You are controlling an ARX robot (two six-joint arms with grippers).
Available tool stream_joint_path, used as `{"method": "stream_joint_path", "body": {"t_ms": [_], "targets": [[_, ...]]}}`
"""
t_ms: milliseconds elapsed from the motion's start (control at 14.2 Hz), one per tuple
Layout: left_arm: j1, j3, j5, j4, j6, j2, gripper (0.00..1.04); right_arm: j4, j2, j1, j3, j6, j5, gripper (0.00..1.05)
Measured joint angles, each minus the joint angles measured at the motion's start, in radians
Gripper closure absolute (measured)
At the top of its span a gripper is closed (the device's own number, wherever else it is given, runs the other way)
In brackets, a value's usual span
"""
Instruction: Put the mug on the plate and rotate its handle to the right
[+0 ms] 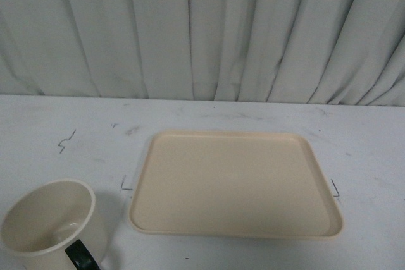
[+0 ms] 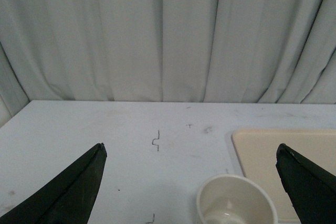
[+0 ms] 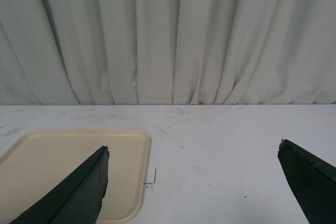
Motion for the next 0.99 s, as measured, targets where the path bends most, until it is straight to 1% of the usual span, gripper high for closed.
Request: {"method": "stream_joint_path", "body": {"t_ms": [986], "targets": [[0.0,0.0,0.0,0.0,0.0,0.0,0.07,0.0,0.0,0.0,0.0,0.0,0.0,0.06]]}}
